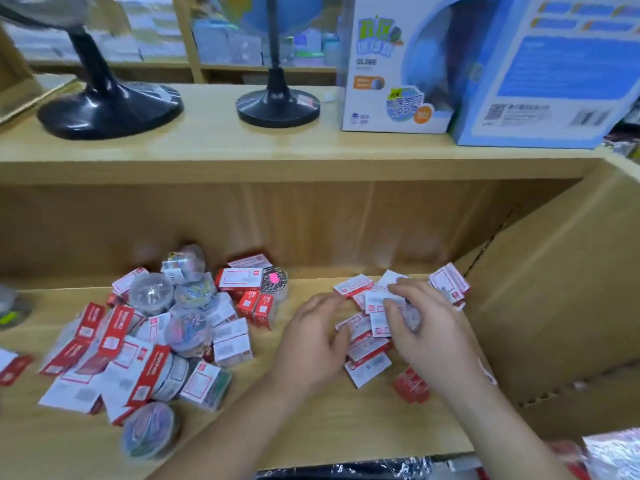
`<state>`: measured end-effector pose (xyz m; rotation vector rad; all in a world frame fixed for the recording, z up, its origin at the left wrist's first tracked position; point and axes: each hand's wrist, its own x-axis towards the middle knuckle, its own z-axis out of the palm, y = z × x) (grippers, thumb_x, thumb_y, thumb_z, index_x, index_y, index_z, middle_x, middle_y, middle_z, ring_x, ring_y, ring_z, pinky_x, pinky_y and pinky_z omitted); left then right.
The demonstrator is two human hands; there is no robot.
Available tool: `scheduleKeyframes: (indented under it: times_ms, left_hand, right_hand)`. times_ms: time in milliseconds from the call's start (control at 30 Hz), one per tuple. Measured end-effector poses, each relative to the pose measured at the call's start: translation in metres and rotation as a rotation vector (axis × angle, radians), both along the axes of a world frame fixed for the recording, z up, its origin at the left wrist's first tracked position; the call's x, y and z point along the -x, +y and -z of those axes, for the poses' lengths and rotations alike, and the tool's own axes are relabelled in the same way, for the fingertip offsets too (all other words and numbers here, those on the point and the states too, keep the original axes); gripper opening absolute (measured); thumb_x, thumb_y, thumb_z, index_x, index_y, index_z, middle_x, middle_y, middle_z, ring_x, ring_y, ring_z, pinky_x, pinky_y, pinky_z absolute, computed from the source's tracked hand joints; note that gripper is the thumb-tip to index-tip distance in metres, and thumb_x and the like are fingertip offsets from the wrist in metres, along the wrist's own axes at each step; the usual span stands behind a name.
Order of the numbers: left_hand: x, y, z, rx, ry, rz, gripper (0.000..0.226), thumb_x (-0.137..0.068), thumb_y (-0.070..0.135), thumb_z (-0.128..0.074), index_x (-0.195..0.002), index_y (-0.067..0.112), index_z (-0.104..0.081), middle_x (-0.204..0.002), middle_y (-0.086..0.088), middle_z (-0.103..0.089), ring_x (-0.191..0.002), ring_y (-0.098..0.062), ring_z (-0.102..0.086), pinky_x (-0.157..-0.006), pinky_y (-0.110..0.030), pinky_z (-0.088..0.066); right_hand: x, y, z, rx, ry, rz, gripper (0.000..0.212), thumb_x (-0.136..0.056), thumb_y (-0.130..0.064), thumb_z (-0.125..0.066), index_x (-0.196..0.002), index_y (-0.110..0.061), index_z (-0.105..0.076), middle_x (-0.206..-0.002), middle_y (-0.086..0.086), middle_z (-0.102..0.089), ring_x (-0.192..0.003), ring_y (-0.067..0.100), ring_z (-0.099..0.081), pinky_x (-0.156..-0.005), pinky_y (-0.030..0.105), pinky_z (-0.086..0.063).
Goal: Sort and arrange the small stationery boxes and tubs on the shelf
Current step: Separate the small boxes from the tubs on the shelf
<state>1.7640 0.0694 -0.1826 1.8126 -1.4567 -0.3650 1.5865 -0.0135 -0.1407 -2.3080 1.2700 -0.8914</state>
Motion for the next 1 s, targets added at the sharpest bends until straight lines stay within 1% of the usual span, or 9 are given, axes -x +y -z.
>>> scheduleKeyframes:
  times_ms: [100, 200, 300, 400, 533, 633, 800, 933, 1000]
  left_hand:
    - [-0.024, 0.038, -0.003, 0.0, -0.063, 0.011, 0.037, -0.084, 0.023, -0.069, -0.12, 0.016, -0.069, -0.124, 0.002, -0.067, -0.115, -0.016, -0.061, -0.1, -0.023, -0.046]
    - [-0.055, 0.076, -0.01, 0.026, -0.127, -0.037, 0.017, -0.085, 0.026, -0.069, -0.102, 0.022, -0.072, -0.118, 0.007, -0.068, -0.107, -0.014, -0.064, -0.091, -0.026, -0.051]
    - [-0.089, 0.107, -0.024, 0.084, -0.2, -0.124, 0.017, -0.087, 0.026, -0.066, -0.101, 0.026, -0.074, -0.112, 0.011, -0.068, -0.103, -0.012, -0.065, -0.086, -0.027, -0.053]
    - [-0.119, 0.13, -0.028, 0.125, -0.301, -0.234, 0.017, -0.086, 0.023, -0.066, -0.101, 0.023, -0.075, -0.109, 0.008, -0.069, -0.097, -0.017, -0.066, -0.084, -0.031, -0.051]
    - [-0.14, 0.152, -0.028, 0.159, -0.325, -0.254, 0.019, -0.092, 0.027, -0.057, -0.1, 0.021, -0.074, -0.112, 0.005, -0.067, -0.101, -0.022, -0.064, -0.084, -0.035, -0.052]
    - [-0.151, 0.16, -0.026, 0.159, -0.304, -0.243, 0.02, -0.091, 0.024, -0.056, -0.103, 0.022, -0.072, -0.123, 0.003, -0.064, -0.112, -0.022, -0.061, -0.088, -0.036, -0.053]
    - [-0.161, 0.166, -0.013, 0.152, -0.236, -0.246, 0.023, -0.093, 0.025, -0.058, -0.11, 0.022, -0.072, -0.132, 0.003, -0.061, -0.119, -0.02, -0.059, -0.092, -0.039, -0.053]
    - [-0.161, 0.167, -0.01, 0.184, -0.177, -0.24, 0.024, -0.093, 0.027, -0.058, -0.111, 0.022, -0.072, -0.132, 0.005, -0.061, -0.12, -0.02, -0.06, -0.092, -0.041, -0.054]
    - [-0.162, 0.166, -0.008, 0.19, -0.164, -0.231, 0.024, -0.092, 0.027, -0.058, -0.112, 0.022, -0.072, -0.132, 0.004, -0.061, -0.12, -0.02, -0.06, -0.093, -0.041, -0.054]
  right_hand:
    - [-0.037, 0.015, 0.006, -0.109, 0.04, -0.114, 0.021, -0.09, -0.031, -0.068, -0.109, -0.024, -0.073, -0.114, -0.014, -0.067, -0.113, 0.008, -0.06, -0.095, 0.026, -0.048]
    - [-0.08, 0.022, 0.009, -0.192, 0.028, -0.188, 0.028, -0.089, -0.031, -0.069, -0.115, -0.021, -0.072, -0.113, -0.011, -0.068, -0.107, 0.012, -0.062, -0.091, 0.027, -0.048]
    - [-0.131, 0.025, 0.003, -0.201, 0.001, -0.273, 0.035, -0.088, -0.03, -0.07, -0.123, -0.026, -0.066, -0.117, -0.011, -0.064, -0.107, 0.011, -0.061, -0.092, 0.028, -0.048]
    - [-0.181, 0.022, -0.001, -0.183, 0.107, -0.36, 0.048, -0.087, -0.044, -0.066, -0.132, -0.03, -0.058, -0.117, -0.008, -0.055, -0.109, 0.015, -0.059, -0.092, 0.036, -0.05]
    - [-0.221, 0.022, -0.001, -0.122, 0.416, -0.274, 0.062, -0.081, -0.056, -0.072, -0.135, -0.031, -0.054, -0.117, 0.005, -0.052, -0.118, 0.027, -0.05, -0.095, 0.035, -0.047]
    - [-0.23, 0.026, 0.006, -0.137, 0.404, -0.219, 0.059, -0.077, -0.052, -0.079, -0.128, -0.029, -0.058, -0.111, 0.004, -0.049, -0.116, 0.028, -0.047, -0.096, 0.037, -0.047]
    - [-0.238, 0.032, 0.015, -0.108, 0.323, -0.176, 0.036, -0.077, -0.041, -0.082, -0.105, -0.023, -0.069, -0.094, -0.004, -0.037, -0.107, 0.028, -0.052, -0.083, 0.034, -0.045]
    - [-0.239, 0.028, 0.011, -0.067, 0.361, -0.189, 0.044, -0.077, -0.038, -0.083, -0.115, -0.02, -0.07, -0.094, 0.001, -0.051, -0.107, 0.03, -0.057, -0.086, 0.034, -0.045]
    - [-0.235, 0.023, 0.007, -0.104, 0.398, -0.175, 0.056, -0.079, -0.04, -0.082, -0.127, -0.019, -0.065, -0.108, 0.008, -0.06, -0.114, 0.031, -0.055, -0.092, 0.035, -0.045]
